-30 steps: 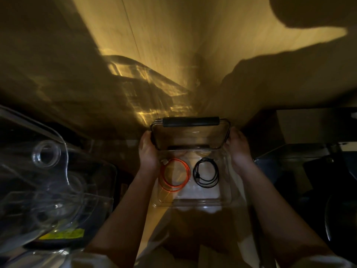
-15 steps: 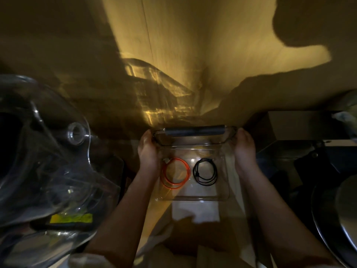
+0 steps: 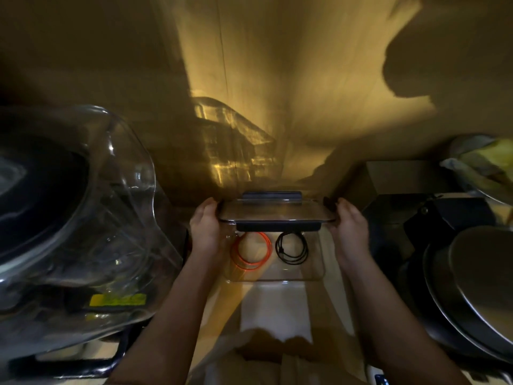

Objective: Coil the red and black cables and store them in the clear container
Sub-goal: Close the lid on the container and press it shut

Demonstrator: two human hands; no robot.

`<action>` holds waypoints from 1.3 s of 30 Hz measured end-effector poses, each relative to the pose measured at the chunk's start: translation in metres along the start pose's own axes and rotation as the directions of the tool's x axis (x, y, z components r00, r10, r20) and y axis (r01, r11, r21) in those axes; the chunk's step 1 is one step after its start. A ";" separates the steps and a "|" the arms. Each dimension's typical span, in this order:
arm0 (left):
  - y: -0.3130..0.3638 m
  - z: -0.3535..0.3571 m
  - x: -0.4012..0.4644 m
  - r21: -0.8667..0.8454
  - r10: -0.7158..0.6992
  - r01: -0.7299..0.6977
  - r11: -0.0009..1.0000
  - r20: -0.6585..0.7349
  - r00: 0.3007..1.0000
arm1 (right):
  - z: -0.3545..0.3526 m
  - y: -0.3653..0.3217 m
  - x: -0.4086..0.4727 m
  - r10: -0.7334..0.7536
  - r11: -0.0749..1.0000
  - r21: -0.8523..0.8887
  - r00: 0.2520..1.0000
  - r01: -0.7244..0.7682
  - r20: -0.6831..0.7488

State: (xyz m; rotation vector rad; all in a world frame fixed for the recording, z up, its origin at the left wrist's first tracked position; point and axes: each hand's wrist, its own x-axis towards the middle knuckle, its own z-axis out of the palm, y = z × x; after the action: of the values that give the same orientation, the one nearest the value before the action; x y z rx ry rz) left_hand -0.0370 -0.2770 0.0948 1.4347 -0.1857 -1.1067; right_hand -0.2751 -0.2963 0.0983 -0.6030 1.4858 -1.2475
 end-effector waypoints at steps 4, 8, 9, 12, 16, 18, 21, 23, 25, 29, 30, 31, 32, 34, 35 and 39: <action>-0.002 -0.014 -0.003 0.060 0.014 -0.021 0.998 0.117 0.993 | -0.006 0.003 -0.013 -0.028 0.999 -0.033 0.999 0.030 0.034; -0.008 -0.027 -0.008 0.084 0.036 -0.050 0.995 0.160 0.987 | -0.014 0.010 -0.021 -0.064 0.994 -0.086 0.997 0.068 0.046; -0.008 -0.030 -0.011 0.064 0.023 -0.035 0.997 0.172 0.985 | -0.017 0.013 -0.021 -0.054 0.995 -0.083 0.997 0.058 0.051; -0.008 -0.036 -0.017 -0.046 -0.042 0.052 0.998 0.197 0.979 | -0.021 0.017 -0.025 -0.036 0.996 -0.078 0.997 0.041 0.061; -0.008 -0.037 -0.024 -0.146 -0.076 0.106 0.984 0.199 0.977 | -0.025 0.018 -0.034 0.018 1.000 -0.010 0.997 -0.018 0.081; -0.009 -0.039 -0.028 -0.171 -0.097 0.132 0.977 0.196 0.976 | -0.027 0.018 -0.040 0.071 0.996 0.051 0.989 -0.078 0.133; -0.010 -0.043 -0.032 -0.168 -0.170 0.207 0.964 0.214 0.962 | -0.031 0.019 -0.046 0.141 0.968 0.175 0.966 -0.180 0.215; -0.009 -0.046 -0.036 -0.153 -0.212 0.254 0.955 0.248 0.945 | -0.033 0.020 -0.048 0.153 0.963 0.178 0.955 -0.202 0.255; -0.010 -0.049 -0.038 -0.182 -0.241 0.302 0.936 0.295 0.925 | -0.036 0.021 -0.050 0.148 0.970 0.141 0.940 -0.198 0.307; -0.012 -0.057 -0.041 -0.189 -0.260 0.340 0.921 0.350 0.900 | -0.042 0.023 -0.052 0.151 0.977 0.084 0.918 -0.194 0.366; -0.012 -0.058 -0.041 -0.164 -0.262 0.338 0.927 0.361 0.895 | -0.043 0.023 -0.052 0.151 0.980 0.062 0.917 -0.186 0.369; -0.013 -0.060 -0.039 -0.125 -0.268 0.334 0.934 0.369 0.890 | -0.044 0.023 -0.052 0.150 0.983 0.046 0.916 -0.180 0.372; -0.013 -0.061 -0.040 -0.080 -0.270 0.324 0.943 0.386 0.882 | -0.044 0.024 -0.052 0.149 0.984 0.035 0.916 -0.174 0.373; -0.012 -0.063 -0.040 0.012 -0.272 0.294 0.956 0.421 0.866 | -0.045 0.024 -0.053 0.138 0.988 0.013 0.916 -0.154 0.376; -0.012 -0.065 -0.041 0.055 -0.276 0.280 0.958 0.432 0.859 | -0.046 0.025 -0.053 0.134 0.989 0.001 0.916 -0.145 0.378; -0.012 -0.066 -0.046 0.183 -0.274 0.213 0.960 0.445 0.853 | -0.050 0.032 -0.048 0.141 0.990 -0.025 0.922 -0.142 0.360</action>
State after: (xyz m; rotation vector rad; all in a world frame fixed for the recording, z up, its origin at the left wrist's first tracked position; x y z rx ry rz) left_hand -0.0210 -0.1973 0.0935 1.3031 -0.4322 -1.6742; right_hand -0.2983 -0.2253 0.0824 -0.6713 1.1964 -0.9651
